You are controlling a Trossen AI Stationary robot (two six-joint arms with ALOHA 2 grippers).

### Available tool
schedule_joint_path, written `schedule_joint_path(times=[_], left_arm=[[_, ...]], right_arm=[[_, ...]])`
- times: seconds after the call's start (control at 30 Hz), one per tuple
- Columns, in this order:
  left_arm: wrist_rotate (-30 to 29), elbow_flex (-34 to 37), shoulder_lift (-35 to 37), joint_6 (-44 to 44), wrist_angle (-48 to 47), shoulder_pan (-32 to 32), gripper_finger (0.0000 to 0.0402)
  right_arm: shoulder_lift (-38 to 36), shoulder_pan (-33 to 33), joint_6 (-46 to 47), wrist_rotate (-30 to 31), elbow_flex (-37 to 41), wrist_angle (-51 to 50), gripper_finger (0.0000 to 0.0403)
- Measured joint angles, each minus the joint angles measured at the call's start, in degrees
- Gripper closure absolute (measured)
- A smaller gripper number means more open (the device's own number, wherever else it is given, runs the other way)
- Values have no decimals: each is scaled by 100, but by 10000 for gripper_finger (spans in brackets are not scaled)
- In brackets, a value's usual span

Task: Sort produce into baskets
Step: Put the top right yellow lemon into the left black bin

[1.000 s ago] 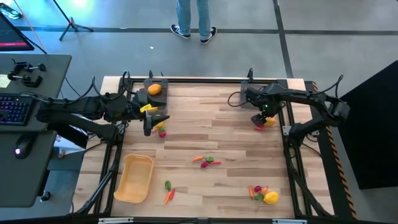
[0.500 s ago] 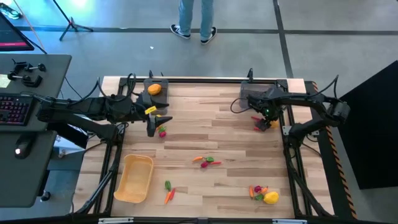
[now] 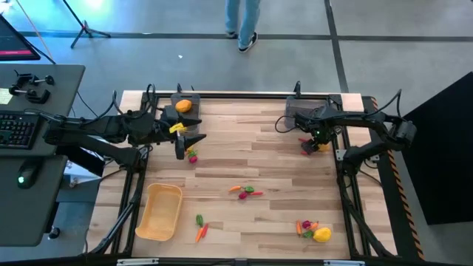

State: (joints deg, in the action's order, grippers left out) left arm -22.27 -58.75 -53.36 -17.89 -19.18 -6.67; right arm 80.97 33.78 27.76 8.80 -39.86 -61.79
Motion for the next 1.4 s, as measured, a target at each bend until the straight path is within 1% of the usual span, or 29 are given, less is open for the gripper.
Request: schedule_joint_path(times=[0.13,0.23,0.4,0.47,0.53,0.6,0.7,0.77,0.87,1.03,1.1,1.17,1.2,1.4], left_arm=[[1,1,2,0,374,1,123],[90,-5,24,3,643,1,123],[106,-299,79,178,706,-1,123],[104,-463,81,349,721,-1,123],[67,-588,83,510,719,-1,123],[-87,-678,81,688,719,-1,123],[-374,-716,81,850,732,-1,123],[-492,-716,79,852,743,1,123],[-552,-716,79,852,748,1,123],[-552,-716,76,852,980,1,123],[-552,-716,79,852,1061,1,123],[-552,-716,77,852,1074,1,123],[-552,-716,76,850,1086,1,123],[-552,-716,76,703,1102,1,123]], right_arm=[[-2,-4,-1,-40,7,-82,159],[-75,-7,-100,-339,-67,-250,170],[-628,-34,-108,-458,-536,-367,197],[-949,-78,-62,-630,-846,-303,201],[-1266,-186,149,-966,-1124,297,202],[-1512,-356,554,-1302,-1255,1340,203],[-1486,-746,974,-1430,-1346,2960,204],[-1172,-1051,1172,-1303,-1378,3640,204],[-396,-1464,1413,-1261,-1373,4874,204],[1139,-1900,1768,-1694,-1378,7807,205],[1690,-1960,1876,-1701,-1524,8680,205],[2171,-1995,1875,-1692,-1856,9117,205],[2374,-2001,1863,-1692,-2051,9173,205],[3482,-2039,1634,-1838,-3529,9157,205]])
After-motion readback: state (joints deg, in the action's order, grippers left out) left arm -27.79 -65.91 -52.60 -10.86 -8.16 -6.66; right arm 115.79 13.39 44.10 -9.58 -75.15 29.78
